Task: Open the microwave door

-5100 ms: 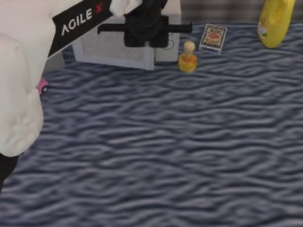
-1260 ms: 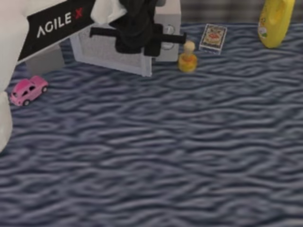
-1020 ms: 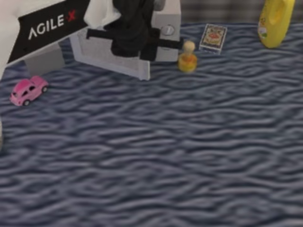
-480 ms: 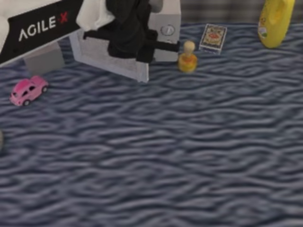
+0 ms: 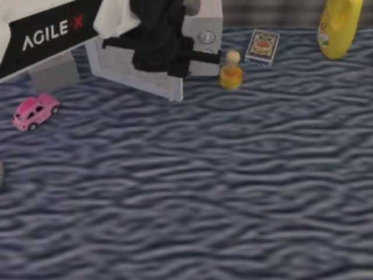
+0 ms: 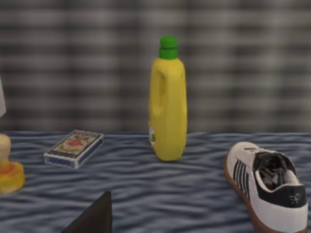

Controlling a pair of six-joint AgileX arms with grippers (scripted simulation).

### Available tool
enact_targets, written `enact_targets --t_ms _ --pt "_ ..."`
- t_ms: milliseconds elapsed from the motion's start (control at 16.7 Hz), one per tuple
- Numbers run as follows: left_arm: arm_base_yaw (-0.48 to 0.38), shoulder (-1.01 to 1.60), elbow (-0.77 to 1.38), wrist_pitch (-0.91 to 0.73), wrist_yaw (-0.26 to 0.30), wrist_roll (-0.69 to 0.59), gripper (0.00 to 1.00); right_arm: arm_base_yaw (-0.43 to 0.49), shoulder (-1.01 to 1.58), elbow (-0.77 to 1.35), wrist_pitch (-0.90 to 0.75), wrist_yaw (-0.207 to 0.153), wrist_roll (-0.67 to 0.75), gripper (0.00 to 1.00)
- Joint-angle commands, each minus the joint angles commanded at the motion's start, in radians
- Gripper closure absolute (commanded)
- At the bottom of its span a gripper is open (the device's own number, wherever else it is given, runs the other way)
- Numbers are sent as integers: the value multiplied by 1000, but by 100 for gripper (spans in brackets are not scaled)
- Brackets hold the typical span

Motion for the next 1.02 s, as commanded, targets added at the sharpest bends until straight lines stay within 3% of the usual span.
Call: enact_targets --t_ms 660,1020 --pt "0 0 0 0 0 0 100 0 0 0 0 0 0 0" --pt "11 -42 -73 25 37 61 100 0 0 0 0 0 0 0"
